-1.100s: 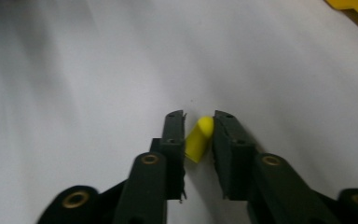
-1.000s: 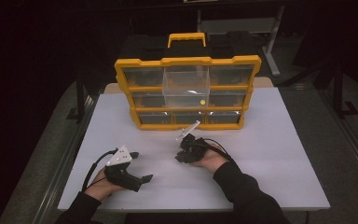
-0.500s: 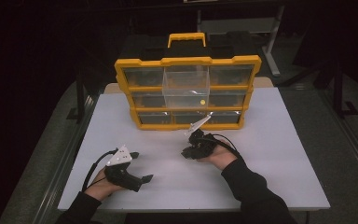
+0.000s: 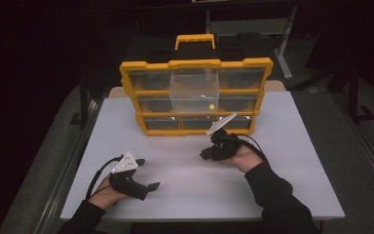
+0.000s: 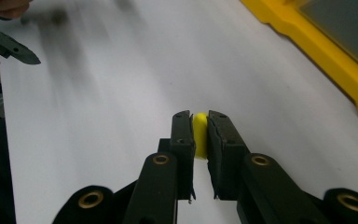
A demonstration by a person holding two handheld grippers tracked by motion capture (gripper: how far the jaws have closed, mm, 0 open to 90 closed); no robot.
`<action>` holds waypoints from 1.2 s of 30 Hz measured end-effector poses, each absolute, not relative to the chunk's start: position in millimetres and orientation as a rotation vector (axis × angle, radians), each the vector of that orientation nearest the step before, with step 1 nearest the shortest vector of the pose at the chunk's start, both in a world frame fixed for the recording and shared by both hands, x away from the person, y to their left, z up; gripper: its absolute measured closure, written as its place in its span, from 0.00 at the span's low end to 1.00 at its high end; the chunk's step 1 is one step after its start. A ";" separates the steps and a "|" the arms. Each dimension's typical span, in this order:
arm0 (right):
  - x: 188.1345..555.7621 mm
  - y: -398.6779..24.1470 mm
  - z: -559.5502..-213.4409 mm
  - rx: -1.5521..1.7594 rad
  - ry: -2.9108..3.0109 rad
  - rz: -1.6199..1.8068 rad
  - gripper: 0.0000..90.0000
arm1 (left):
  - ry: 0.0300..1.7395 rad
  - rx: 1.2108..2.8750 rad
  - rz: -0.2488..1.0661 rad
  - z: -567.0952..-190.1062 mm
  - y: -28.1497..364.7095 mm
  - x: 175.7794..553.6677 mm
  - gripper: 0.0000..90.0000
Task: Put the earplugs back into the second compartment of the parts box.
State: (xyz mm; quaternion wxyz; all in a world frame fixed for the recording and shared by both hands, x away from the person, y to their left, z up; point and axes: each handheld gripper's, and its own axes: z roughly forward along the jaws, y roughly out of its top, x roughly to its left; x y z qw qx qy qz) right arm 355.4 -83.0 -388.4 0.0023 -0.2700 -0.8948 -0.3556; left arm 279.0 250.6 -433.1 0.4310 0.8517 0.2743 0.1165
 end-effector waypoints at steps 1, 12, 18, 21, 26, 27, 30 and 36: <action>355.7 -85.5 -386.8 -0.848 -2.805 -1.120 0.88 | 0.684 2.124 0.290 -433.1 250.5 279.0 0.00; 354.7 -109.2 -367.2 -0.863 -2.800 -1.121 0.88 | 0.684 2.127 0.287 -433.5 250.3 279.1 0.00; 354.7 -119.7 -356.7 -0.876 -2.814 -1.112 0.89 | 0.680 2.131 0.291 -433.6 250.1 279.3 0.00; 354.9 -123.3 -350.7 -0.875 -2.814 -1.102 0.89 | 0.680 2.130 0.291 -433.5 250.2 279.3 0.00; 356.5 -127.9 -338.6 -0.868 -2.828 -1.082 0.89 | 0.682 2.127 0.289 -433.3 250.3 279.1 0.00; 356.7 -128.8 -335.7 -0.870 -2.825 -1.087 0.89 | 0.682 2.127 0.289 -433.3 250.3 279.1 0.00; 357.6 -132.2 -326.6 -0.867 -2.833 -1.086 0.89 | 0.683 2.127 0.289 -433.4 250.3 279.1 0.00; 360.5 -141.2 -306.6 -0.877 -2.829 -1.095 0.89 | 0.682 2.126 0.289 -433.2 250.3 279.1 0.00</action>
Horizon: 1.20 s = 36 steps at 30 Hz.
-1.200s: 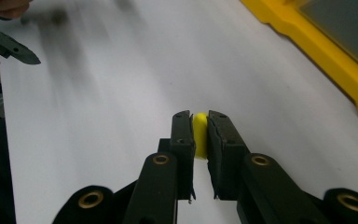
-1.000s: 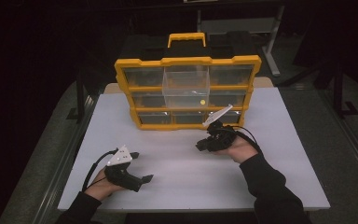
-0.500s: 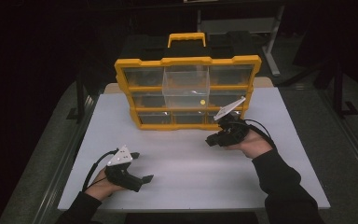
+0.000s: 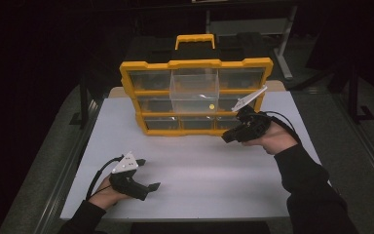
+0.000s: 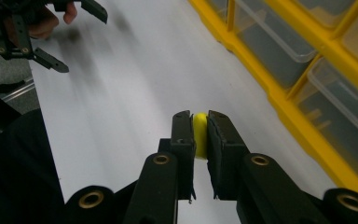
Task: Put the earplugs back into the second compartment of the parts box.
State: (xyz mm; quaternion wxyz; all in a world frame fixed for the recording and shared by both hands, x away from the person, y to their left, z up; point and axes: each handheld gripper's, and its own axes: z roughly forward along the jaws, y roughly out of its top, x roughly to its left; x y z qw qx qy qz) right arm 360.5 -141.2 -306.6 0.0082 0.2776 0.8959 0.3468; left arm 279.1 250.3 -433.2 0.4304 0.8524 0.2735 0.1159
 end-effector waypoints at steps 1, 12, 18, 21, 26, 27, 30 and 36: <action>360.9 -142.2 -304.4 0.871 2.797 1.086 0.89 | 0.682 2.126 0.290 -433.2 250.3 279.1 0.00; 367.3 -155.5 -267.2 0.887 2.773 1.114 0.89 | 0.684 2.126 0.289 -433.4 249.9 279.1 0.00; 369.6 -158.6 -243.4 0.879 2.753 1.120 0.89 | 0.683 2.129 0.290 -433.3 249.9 279.0 0.00; 371.3 -159.9 -233.3 0.878 2.743 1.128 0.89 | 0.683 2.129 0.290 -433.3 249.9 279.0 0.00; 373.9 -160.6 -216.6 0.881 2.729 1.155 0.89 | 0.681 2.131 0.290 -433.3 249.7 279.0 0.00; 374.4 -160.6 -213.3 0.873 2.726 1.151 0.89 | 0.682 2.130 0.290 -433.3 249.7 279.0 0.00; 375.1 -159.3 -202.6 0.867 2.716 1.148 0.89 | 0.682 2.132 0.288 -433.2 250.0 278.9 0.00; 378.1 -157.6 -181.8 0.845 2.697 1.159 0.89 | 0.683 2.130 0.287 -433.2 249.8 278.9 0.00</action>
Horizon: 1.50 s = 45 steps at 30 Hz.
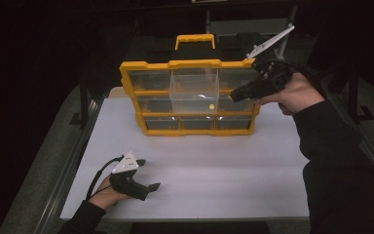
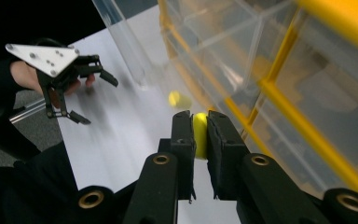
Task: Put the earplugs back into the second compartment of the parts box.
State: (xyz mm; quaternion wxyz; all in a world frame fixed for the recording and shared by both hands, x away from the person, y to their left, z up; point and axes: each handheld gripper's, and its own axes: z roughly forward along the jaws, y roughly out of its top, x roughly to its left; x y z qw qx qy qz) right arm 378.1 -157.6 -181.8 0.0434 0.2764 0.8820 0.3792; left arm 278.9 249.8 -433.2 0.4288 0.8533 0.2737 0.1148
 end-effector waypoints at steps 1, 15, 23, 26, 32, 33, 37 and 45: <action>378.5 -157.1 -178.1 0.844 2.692 1.160 0.89 | 0.683 2.130 0.286 -433.2 249.9 278.9 0.00; 389.3 -140.8 -138.9 0.808 2.661 1.198 0.88 | 0.681 2.132 0.287 -433.1 250.0 279.1 0.00; 402.3 -115.8 -146.3 0.786 2.697 1.174 0.88 | 0.681 2.126 0.286 -433.2 249.9 279.0 0.00; 405.8 -105.8 -150.4 0.771 2.715 1.161 0.88 | 0.680 2.127 0.286 -433.1 250.0 279.0 0.00; 409.8 -90.8 -158.6 0.756 2.741 1.114 0.86 | 0.680 2.127 0.286 -432.6 250.3 278.8 0.00; 410.1 -89.3 -159.8 0.758 2.744 1.110 0.85 | 0.680 2.127 0.285 -432.7 250.3 278.8 0.00; 410.9 -86.9 -161.9 0.767 2.742 1.093 0.79 | 0.678 2.128 0.284 -432.8 250.1 278.8 0.00; 407.6 -89.2 -158.8 0.764 2.708 1.106 0.88 | 0.679 2.128 0.283 -433.0 250.1 278.9 0.00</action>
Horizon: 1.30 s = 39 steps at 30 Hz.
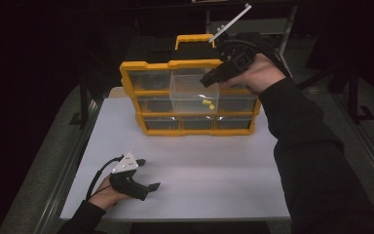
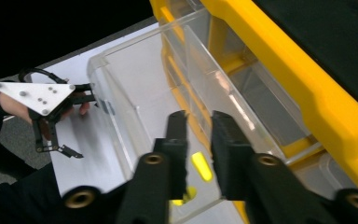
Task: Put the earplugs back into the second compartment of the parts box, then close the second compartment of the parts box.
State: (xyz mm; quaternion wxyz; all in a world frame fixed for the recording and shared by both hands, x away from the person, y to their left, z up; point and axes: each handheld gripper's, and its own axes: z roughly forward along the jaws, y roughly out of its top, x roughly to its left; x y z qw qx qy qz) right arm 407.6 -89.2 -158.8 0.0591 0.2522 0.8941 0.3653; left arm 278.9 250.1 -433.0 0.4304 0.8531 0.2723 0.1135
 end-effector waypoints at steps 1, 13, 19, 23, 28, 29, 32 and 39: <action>405.9 -89.4 -157.7 0.760 2.703 1.108 0.90 | 0.679 2.128 0.284 -433.1 250.0 278.9 0.00; 378.8 -86.3 -150.4 0.665 2.728 1.245 0.98 | 0.680 2.130 0.284 -432.9 250.0 278.5 0.00; 373.3 -79.5 -161.7 0.631 2.760 1.242 0.98 | 0.681 2.125 0.281 -432.8 250.1 279.5 0.00; 372.5 -76.4 -170.7 0.624 2.778 1.236 0.98 | 0.681 2.127 0.281 -432.7 249.7 280.0 0.00; 372.9 -74.0 -177.3 0.610 2.789 1.217 0.98 | 0.679 2.131 0.286 -432.5 249.7 278.8 0.00; 372.7 -73.6 -177.6 0.606 2.790 1.215 0.98 | 0.680 2.131 0.287 -432.5 249.8 278.7 0.00; 372.6 -72.2 -177.7 0.595 2.787 1.213 0.98 | 0.680 2.132 0.288 -432.3 250.1 278.2 0.00; 378.7 -71.7 -178.8 0.611 2.764 1.211 0.98 | 0.686 2.130 0.286 -432.6 251.6 278.0 0.00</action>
